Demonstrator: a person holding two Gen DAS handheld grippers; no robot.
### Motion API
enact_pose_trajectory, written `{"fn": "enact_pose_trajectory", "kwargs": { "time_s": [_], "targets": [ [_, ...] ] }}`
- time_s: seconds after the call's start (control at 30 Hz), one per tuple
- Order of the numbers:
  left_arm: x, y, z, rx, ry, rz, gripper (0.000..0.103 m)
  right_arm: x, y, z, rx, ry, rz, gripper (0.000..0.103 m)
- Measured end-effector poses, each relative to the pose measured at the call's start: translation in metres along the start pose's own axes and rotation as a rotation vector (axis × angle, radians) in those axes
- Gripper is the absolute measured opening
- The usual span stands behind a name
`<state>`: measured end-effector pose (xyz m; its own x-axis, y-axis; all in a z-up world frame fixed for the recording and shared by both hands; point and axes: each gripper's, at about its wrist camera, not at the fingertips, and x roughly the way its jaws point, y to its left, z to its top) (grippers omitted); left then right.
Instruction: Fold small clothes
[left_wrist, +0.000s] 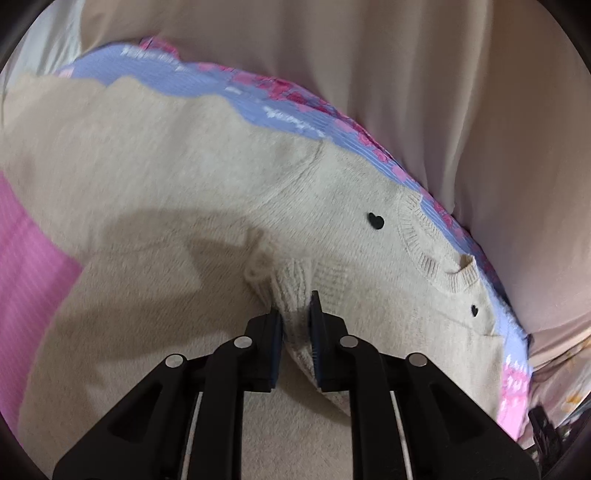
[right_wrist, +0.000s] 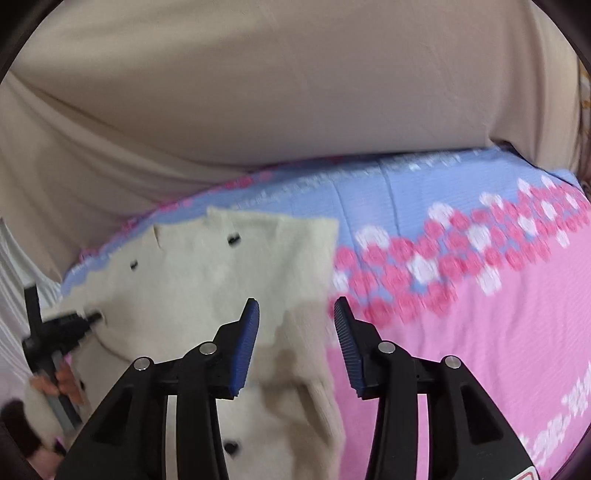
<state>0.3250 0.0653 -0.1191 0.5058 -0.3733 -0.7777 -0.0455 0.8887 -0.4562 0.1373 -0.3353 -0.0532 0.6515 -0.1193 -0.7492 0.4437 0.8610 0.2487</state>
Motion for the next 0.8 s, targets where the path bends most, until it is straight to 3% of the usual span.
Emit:
{"fn": "enact_pose_trajectory", "kwargs": {
  "time_s": [0.07, 0.13, 0.2, 0.23, 0.27, 0.4, 0.47, 0.57, 0.63, 0.7, 0.73, 0.77, 0.8],
  "targets": [
    [0.001, 0.006, -0.002, -0.050, 0.019, -0.008, 0.022, 0.038, 0.012, 0.024, -0.044, 0.074, -0.004, 0.054],
    [0.001, 0.011, -0.004, -0.077, 0.026, -0.014, 0.022, 0.076, 0.024, 0.038, -0.117, 0.128, -0.054, 0.054],
    [-0.003, 0.009, -0.002, -0.067, 0.014, -0.020, 0.011, 0.109, 0.025, 0.039, -0.139, 0.189, -0.134, 0.052],
    [-0.008, 0.004, 0.001, -0.047, -0.008, -0.029, 0.007, 0.124, 0.019, 0.038, -0.112, 0.222, -0.166, 0.044],
    [-0.013, 0.000, 0.004, -0.030, -0.027, -0.046, 0.007, 0.129, 0.014, 0.037, -0.074, 0.228, -0.164, 0.006],
    [-0.039, -0.025, 0.032, 0.057, -0.129, -0.118, 0.006, 0.097, -0.003, 0.038, 0.093, 0.036, -0.100, 0.007],
    [-0.040, -0.029, 0.041, 0.080, -0.155, -0.108, 0.007, 0.083, -0.012, 0.034, 0.167, -0.040, -0.105, 0.007],
    [-0.009, -0.018, 0.040, 0.090, -0.078, -0.035, 0.011, 0.113, -0.017, 0.025, 0.137, 0.098, -0.126, 0.009],
    [0.016, -0.003, 0.029, 0.078, 0.027, 0.054, 0.011, 0.107, -0.015, 0.025, 0.116, 0.077, -0.130, 0.012],
    [0.007, 0.021, 0.018, -0.011, 0.032, -0.011, 0.015, 0.088, -0.010, 0.029, 0.121, 0.041, -0.119, 0.018],
    [-0.002, 0.031, 0.017, -0.052, 0.015, -0.028, 0.022, 0.078, -0.008, 0.030, 0.117, 0.029, -0.100, 0.019],
    [-0.014, 0.045, 0.017, -0.102, -0.011, -0.037, 0.036, 0.066, -0.005, 0.028, 0.101, 0.016, -0.077, 0.022],
    [-0.023, 0.056, 0.018, -0.142, -0.034, -0.046, 0.042, 0.055, -0.001, 0.025, 0.077, 0.006, -0.065, 0.031]
  ]
}}
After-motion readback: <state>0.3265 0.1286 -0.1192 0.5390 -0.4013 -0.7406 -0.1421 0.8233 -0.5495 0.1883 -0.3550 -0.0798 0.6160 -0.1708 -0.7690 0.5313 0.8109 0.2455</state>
